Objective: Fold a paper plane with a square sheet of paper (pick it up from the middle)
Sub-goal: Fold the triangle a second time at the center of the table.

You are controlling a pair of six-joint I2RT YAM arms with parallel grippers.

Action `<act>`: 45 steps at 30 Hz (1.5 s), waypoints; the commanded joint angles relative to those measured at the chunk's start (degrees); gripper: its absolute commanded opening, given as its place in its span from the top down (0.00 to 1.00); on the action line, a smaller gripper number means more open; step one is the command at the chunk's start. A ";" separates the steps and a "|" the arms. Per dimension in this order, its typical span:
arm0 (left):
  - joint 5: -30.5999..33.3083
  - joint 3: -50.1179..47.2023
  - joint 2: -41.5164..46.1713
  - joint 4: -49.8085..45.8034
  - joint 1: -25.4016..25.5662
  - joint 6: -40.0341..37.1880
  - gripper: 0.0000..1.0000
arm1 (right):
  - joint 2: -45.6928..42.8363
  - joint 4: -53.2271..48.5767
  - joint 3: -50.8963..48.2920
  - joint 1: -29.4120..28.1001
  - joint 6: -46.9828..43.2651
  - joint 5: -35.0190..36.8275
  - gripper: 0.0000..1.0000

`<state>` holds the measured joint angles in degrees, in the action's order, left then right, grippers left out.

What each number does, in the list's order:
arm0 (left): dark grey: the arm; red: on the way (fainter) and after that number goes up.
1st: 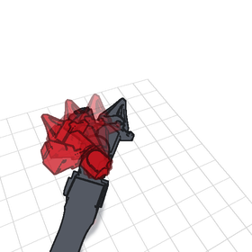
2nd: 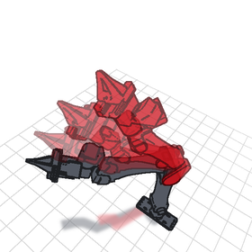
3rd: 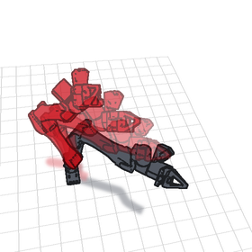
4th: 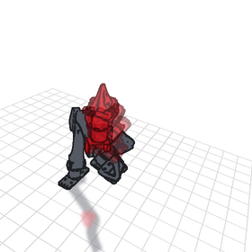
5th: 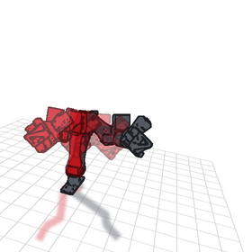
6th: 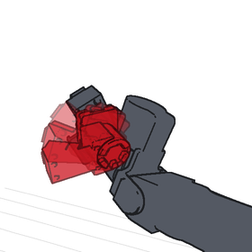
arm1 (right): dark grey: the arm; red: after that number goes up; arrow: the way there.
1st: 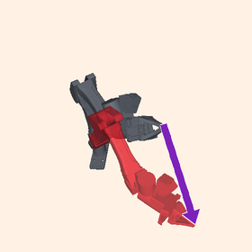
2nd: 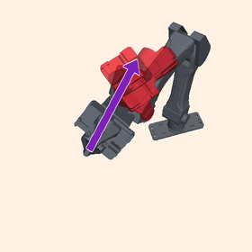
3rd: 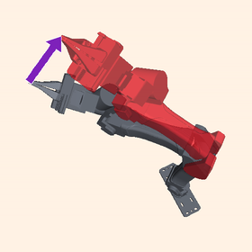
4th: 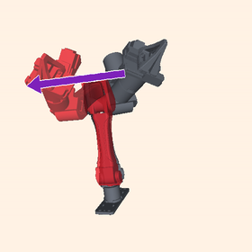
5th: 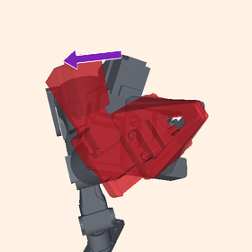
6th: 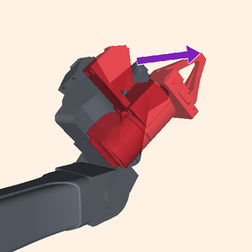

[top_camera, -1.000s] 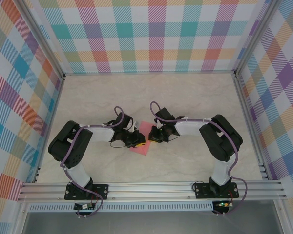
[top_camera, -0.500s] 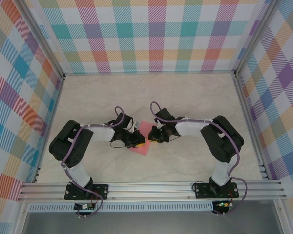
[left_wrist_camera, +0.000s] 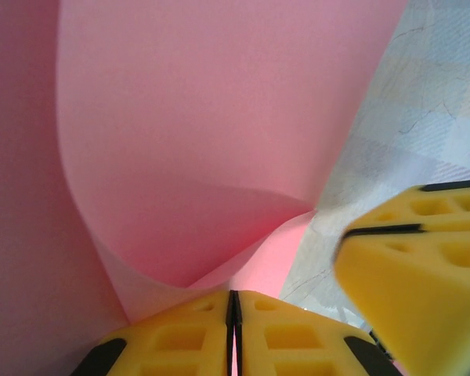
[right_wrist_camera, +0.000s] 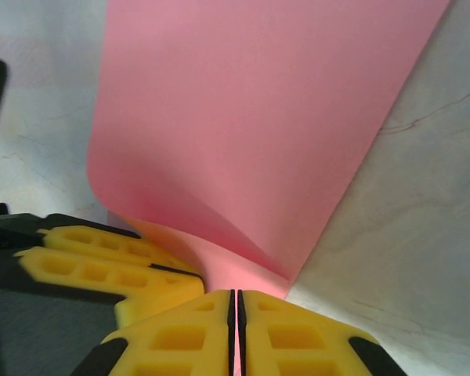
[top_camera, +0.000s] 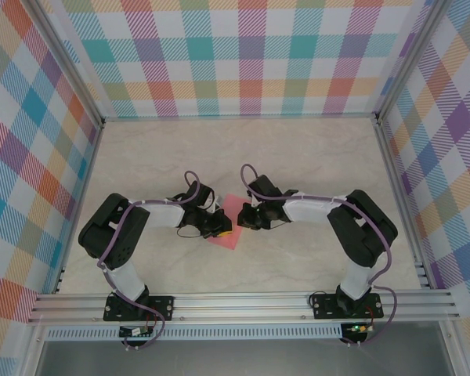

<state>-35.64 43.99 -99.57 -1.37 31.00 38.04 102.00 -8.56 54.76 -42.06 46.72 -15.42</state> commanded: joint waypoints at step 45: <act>14.42 -0.19 -1.14 -5.88 0.46 -5.67 0.91 | 1.95 -7.91 2.14 -0.21 -4.24 5.52 0.89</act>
<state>-25.67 45.54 -98.26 -2.96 31.07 33.98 105.56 -14.63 59.05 -42.48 44.07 -12.51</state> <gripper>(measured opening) 0.090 0.110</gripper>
